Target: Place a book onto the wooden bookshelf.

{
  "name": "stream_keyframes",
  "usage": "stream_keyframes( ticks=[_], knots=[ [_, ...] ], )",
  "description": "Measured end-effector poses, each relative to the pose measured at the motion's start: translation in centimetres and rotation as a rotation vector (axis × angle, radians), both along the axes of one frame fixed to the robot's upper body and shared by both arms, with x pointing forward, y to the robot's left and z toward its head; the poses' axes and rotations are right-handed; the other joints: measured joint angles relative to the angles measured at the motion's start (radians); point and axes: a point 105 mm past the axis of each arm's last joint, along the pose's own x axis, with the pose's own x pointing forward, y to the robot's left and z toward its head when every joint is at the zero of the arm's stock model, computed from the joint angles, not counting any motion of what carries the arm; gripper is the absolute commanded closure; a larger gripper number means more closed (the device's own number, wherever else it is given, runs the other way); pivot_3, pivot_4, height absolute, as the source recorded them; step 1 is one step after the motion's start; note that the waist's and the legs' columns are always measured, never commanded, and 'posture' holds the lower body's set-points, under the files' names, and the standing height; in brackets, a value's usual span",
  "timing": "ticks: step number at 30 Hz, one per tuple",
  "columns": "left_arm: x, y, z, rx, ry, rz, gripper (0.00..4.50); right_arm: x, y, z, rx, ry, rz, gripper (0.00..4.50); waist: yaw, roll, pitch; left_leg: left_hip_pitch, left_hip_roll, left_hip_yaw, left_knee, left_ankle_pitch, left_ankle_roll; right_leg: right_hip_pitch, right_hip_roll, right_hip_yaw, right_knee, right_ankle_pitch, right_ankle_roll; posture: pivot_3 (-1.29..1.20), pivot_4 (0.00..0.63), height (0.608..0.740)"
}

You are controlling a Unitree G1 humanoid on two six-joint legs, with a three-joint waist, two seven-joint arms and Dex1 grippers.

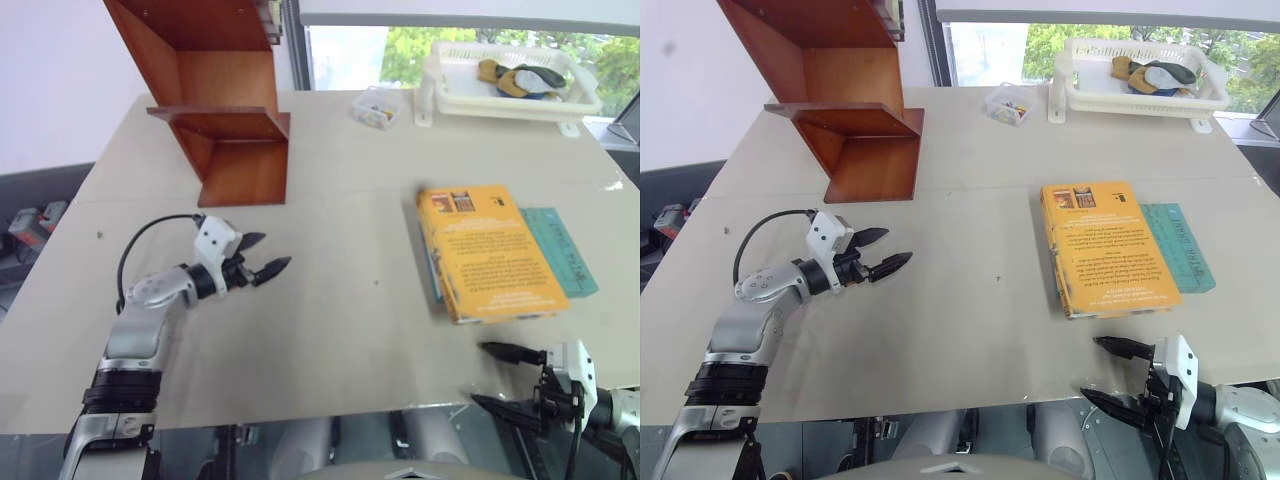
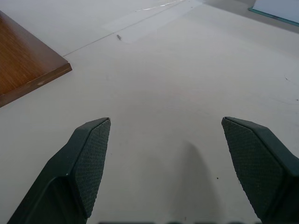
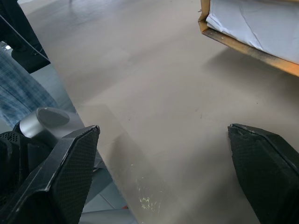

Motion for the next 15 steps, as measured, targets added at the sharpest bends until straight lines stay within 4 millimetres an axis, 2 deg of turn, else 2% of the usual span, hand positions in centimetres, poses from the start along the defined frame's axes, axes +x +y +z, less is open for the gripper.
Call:
stream_keyframes(
  ticks=[15],
  knots=[
    [-0.03,0.12,0.03,-0.006,0.006,0.002,0.38,0.21,-0.57,-0.30,-0.006,-0.010,0.000,0.00,0.000,0.000,0.000,0.000,0.000,0.000,0.000,0.000,0.000,0.000,0.000,0.000,0.000,0.000,0.000,0.00,0.150,0.740]
  ],
)
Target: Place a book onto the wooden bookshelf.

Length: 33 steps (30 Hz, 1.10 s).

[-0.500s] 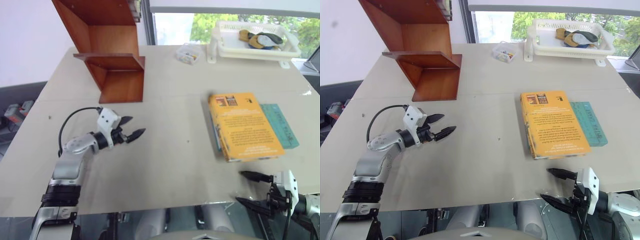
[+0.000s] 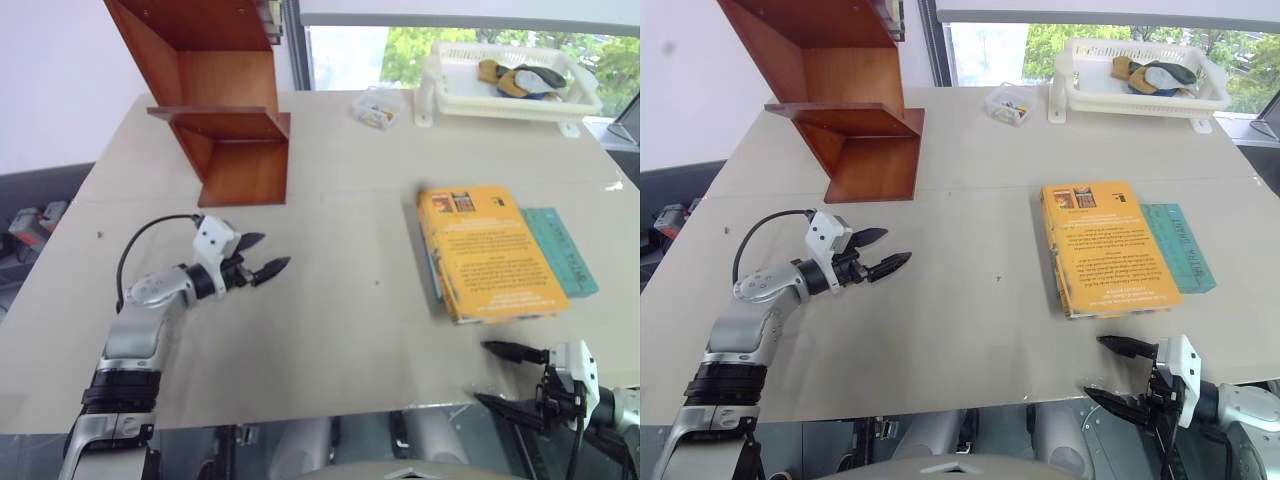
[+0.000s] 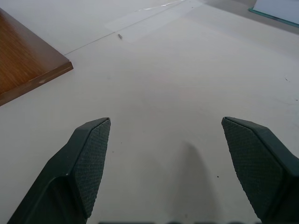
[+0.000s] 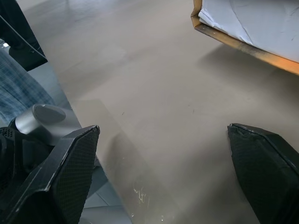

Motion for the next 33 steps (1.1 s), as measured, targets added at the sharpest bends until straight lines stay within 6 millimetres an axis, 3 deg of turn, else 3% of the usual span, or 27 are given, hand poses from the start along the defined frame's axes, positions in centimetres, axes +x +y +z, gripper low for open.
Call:
stream_keyframes(
  ticks=[16,19,24,28,31,33],
  knots=[
    [-0.3,-0.1,-0.1,-0.002,0.005,-0.004,0.38,0.3,-0.8,-0.1,-0.011,0.000,0.004,0.00,0.000,0.000,0.000,0.001,0.000,0.000,0.000,0.000,0.000,0.002,0.000,0.000,0.000,0.000,-0.001,0.00,0.150,0.740],
    [-0.5,-0.4,0.1,-0.019,0.009,-0.027,0.38,0.6,-2.9,0.0,-0.052,-0.007,-0.061,0.00,0.000,-0.001,0.000,0.002,-0.001,0.000,0.001,0.000,0.000,0.002,-0.001,0.000,-0.001,-0.001,-0.002,0.00,0.150,0.740],
    [-1.3,-1.2,0.6,-0.047,0.019,-0.104,0.38,1.3,-9.0,0.7,-0.142,-0.010,-0.283,0.00,0.001,0.000,0.000,0.002,-0.001,0.000,0.001,0.000,0.000,0.002,-0.001,0.000,-0.001,-0.002,-0.003,0.00,0.150,0.740],
    [-1.7,-1.6,1.7,-0.069,0.008,-0.173,0.38,0.4,-15.9,3.3,-0.303,-0.035,-0.487,0.00,0.000,0.001,0.000,0.002,0.000,0.000,0.000,0.000,0.000,0.003,0.001,0.000,-0.001,-0.002,-0.004,0.00,0.150,0.740],
    [-1.9,-2.0,2.4,-0.098,0.003,-0.214,0.38,0.6,-17.9,4.0,-0.351,-0.064,-0.566,0.00,-0.004,0.000,0.000,0.002,0.001,0.001,0.000,0.000,0.000,0.003,0.002,0.001,-0.001,-0.002,-0.003,0.00,0.150,0.740],
    [-2.2,-2.3,3.4,-0.131,0.005,-0.267,0.38,2.3,-19.9,5.8,-0.338,-0.164,-0.719,0.00,-0.014,0.001,0.001,0.003,0.000,0.004,0.001,0.000,0.001,0.003,0.002,0.004,0.000,-0.002,-0.003,0.00,0.150,0.740]
  ],
)
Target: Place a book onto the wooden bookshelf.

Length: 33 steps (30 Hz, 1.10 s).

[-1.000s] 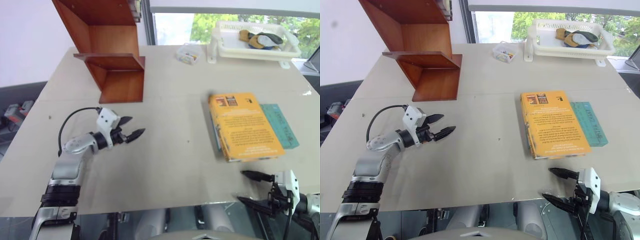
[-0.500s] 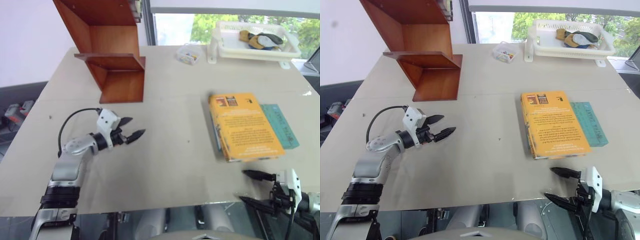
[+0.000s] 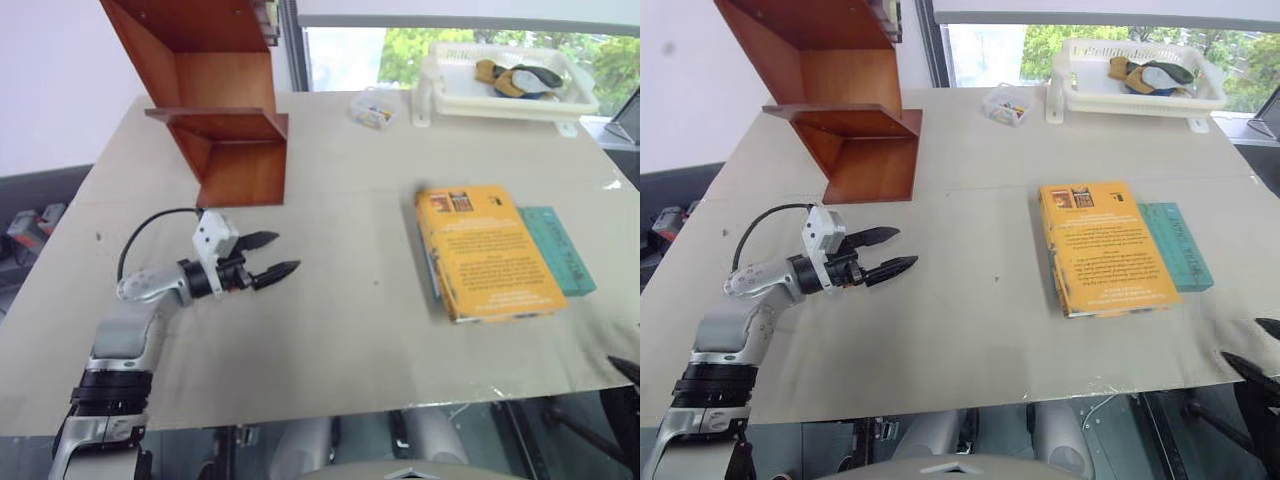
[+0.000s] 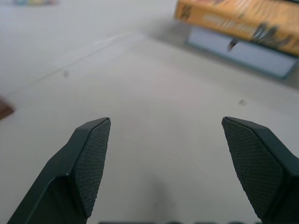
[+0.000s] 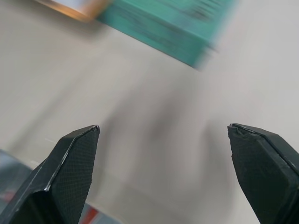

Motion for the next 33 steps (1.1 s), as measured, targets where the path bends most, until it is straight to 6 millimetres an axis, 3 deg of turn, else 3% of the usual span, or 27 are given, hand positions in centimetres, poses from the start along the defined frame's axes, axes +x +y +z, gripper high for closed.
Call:
stream_keyframes(
  ticks=[2,3,4,5,9,15,18,22,27,30,33],
  knots=[
    [-0.2,0.1,0.8,-0.015,-0.012,-0.022,0.38,1.4,-0.6,1.4,0.007,-0.087,-0.062,0.00,-0.008,0.000,0.000,0.001,0.000,0.001,0.000,0.000,0.000,0.001,0.000,0.001,0.001,0.000,0.000,0.00,0.150,0.740],
    [-0.3,-0.2,2.6,-0.020,-0.062,-0.064,0.38,3.8,-0.7,4.2,0.028,-0.246,-0.138,0.00,-0.012,-0.001,0.000,0.002,0.001,0.000,0.001,0.000,0.000,0.002,0.001,0.001,0.001,0.000,0.001,0.00,0.150,0.740],
    [-0.3,-0.2,2.7,-0.016,-0.067,-0.069,0.38,5.1,-0.2,4.7,0.047,-0.292,-0.158,0.00,-0.015,-0.002,0.000,0.004,0.002,0.000,0.000,0.000,0.000,0.003,0.003,0.000,0.001,-0.002,0.003,0.00,0.150,0.740],
    [-0.3,-0.2,2.8,-0.015,-0.068,-0.071,0.38,5.5,0.0,4.7,0.053,-0.299,-0.165,0.00,-0.015,-0.002,0.000,0.004,0.002,0.000,0.000,0.000,0.000,0.003,0.003,0.000,0.001,-0.002,0.003,0.00,0.150,0.740],
    [-0.8,0.0,3.6,0.023,-0.091,-0.087,0.38,10.4,1.8,3.0,0.016,-0.274,-0.266,0.00,-0.017,-0.002,0.001,0.001,0.001,0.001,0.000,0.000,0.000,0.000,0.003,0.001,0.001,0.002,0.001,0.00,0.150,0.740],
    [-2.1,0.6,4.7,0.044,-0.131,-0.078,0.38,14.4,1.4,2.1,-0.031,-0.223,-0.402,0.00,-0.009,-0.001,0.001,-0.004,-0.001,0.000,-0.001,0.000,0.000,-0.004,-0.002,0.000,0.000,0.002,0.002,0.00,0.150,0.740],
    [-2.6,0.6,4.4,0.040,-0.122,-0.071,0.38,15.6,1.6,1.4,-0.001,-0.194,-0.422,0.00,-0.012,-0.001,0.001,-0.004,-0.001,-0.001,-0.002,0.000,0.000,-0.004,-0.002,0.000,-0.001,0.002,0.002,0.00,0.150,0.740],
    [-3.2,0.7,4.2,0.030,-0.112,-0.063,0.38,16.9,3.2,-0.2,0.090,-0.115,-0.341,0.00,-0.015,-0.001,0.001,-0.004,-0.001,-0.001,-0.003,-0.001,0.001,-0.004,-0.002,0.000,-0.001,0.002,0.002,0.00,0.150,0.740],
    [-3.4,1.0,4.1,0.026,-0.106,-0.040,0.38,17.8,6.3,-0.9,0.157,-0.072,-0.160,0.00,-0.017,0.000,0.001,-0.003,0.000,0.000,-0.003,-0.001,0.001,-0.004,-0.001,0.001,-0.001,0.003,0.003,0.00,0.150,0.740],
    [-3.6,0.9,4.0,0.027,-0.102,-0.041,0.38,18.7,9.3,-1.2,0.188,-0.065,-0.040,0.00,-0.022,0.000,0.001,-0.002,0.000,0.000,-0.003,-0.001,0.001,-0.004,-0.001,0.001,0.000,0.003,0.003,0.00,0.150,0.740],
    [-3.7,0.9,3.9,0.024,-0.100,-0.042,0.38,19.1,10.6,-1.4,0.198,-0.064,0.001,0.00,-0.020,0.000,0.001,-0.003,0.000,0.000,-0.003,-0.001,0.001,-0.004,-0.001,0.001,0.000,0.003,0.003,0.00,0.150,0.740]
  ],
)
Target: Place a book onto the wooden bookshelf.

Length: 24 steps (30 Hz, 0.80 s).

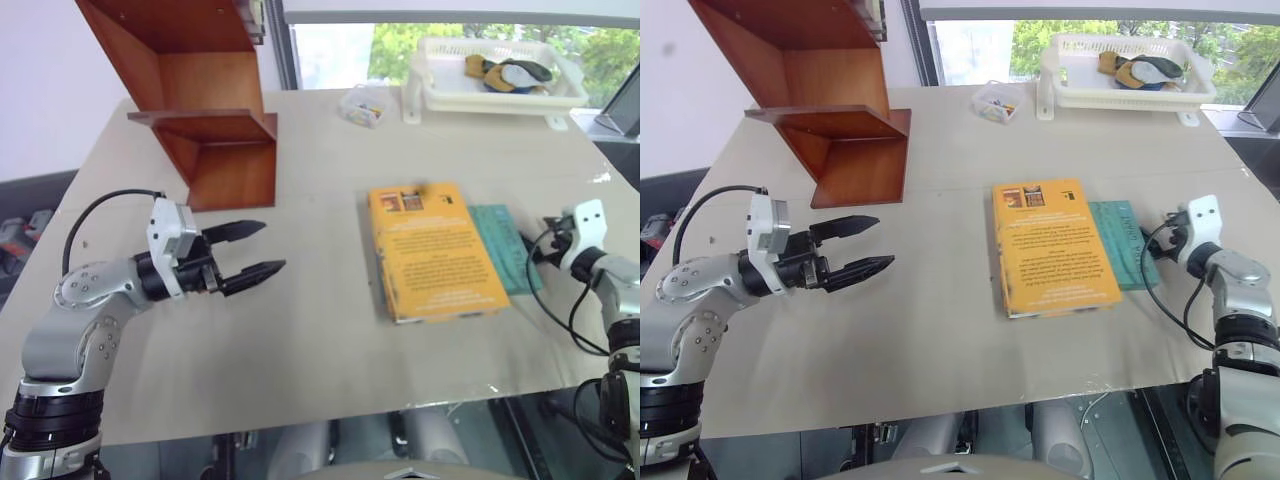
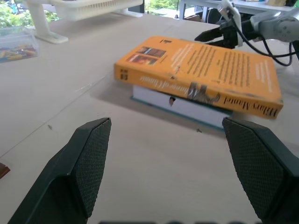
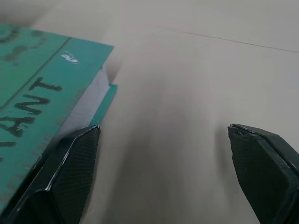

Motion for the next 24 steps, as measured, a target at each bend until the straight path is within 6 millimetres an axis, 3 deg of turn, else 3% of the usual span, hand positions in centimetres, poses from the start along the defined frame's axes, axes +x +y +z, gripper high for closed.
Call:
stream_keyframes(
  ticks=[4,11,14,18,21,24],
  knots=[
    [-0.1,0.0,0.0,0.002,0.010,-0.008,0.38,1.2,3.3,0.1,0.026,-0.022,0.074,0.00,-0.002,0.000,0.000,0.000,0.000,-0.001,0.000,0.000,0.000,0.000,0.000,0.000,0.000,0.000,0.000,0.00,0.150,0.740],
    [-0.3,0.4,-0.3,0.026,0.030,-0.014,0.38,1.8,5.9,0.2,0.038,-0.045,0.137,0.00,0.002,0.000,0.000,-0.002,-0.001,-0.001,-0.001,0.000,-0.001,-0.002,-0.002,-0.001,0.000,0.000,0.000,0.00,0.150,0.740],
    [-0.2,0.7,-0.6,0.009,0.050,-0.003,0.38,1.8,6.0,0.3,0.030,-0.050,0.132,0.00,0.003,0.000,0.000,-0.002,-0.001,-0.001,-0.001,0.000,-0.001,-0.002,-0.002,-0.001,0.000,0.000,0.000,0.00,0.150,0.740],
    [0.6,0.7,-2.4,-0.088,0.137,0.038,0.38,1.9,5.0,1.0,-0.012,-0.090,0.097,0.00,0.004,0.001,0.000,-0.002,-0.001,-0.001,-0.001,0.000,-0.001,-0.003,-0.002,-0.001,0.000,0.000,0.000,0.00,0.150,0.740],
    [0.6,0.4,-3.9,-0.133,0.243,0.039,0.38,1.8,3.3,2.8,-0.072,-0.170,0.046,0.00,0.003,0.001,0.000,-0.003,-0.001,-0.001,-0.001,0.000,-0.001,-0.004,-0.002,-0.001,0.000,0.000,0.000,0.00,0.150,0.740],
    [0.0,0.0,-3.8,-0.167,0.281,-0.012,0.38,1.7,3.0,4.8,-0.089,-0.252,0.024,0.00,0.000,0.001,0.000,-0.003,-0.001,-0.001,-0.002,0.000,-0.001,-0.004,-0.002,0.000,0.000,0.000,0.000,0.00,0.150,0.740]
  ],
)
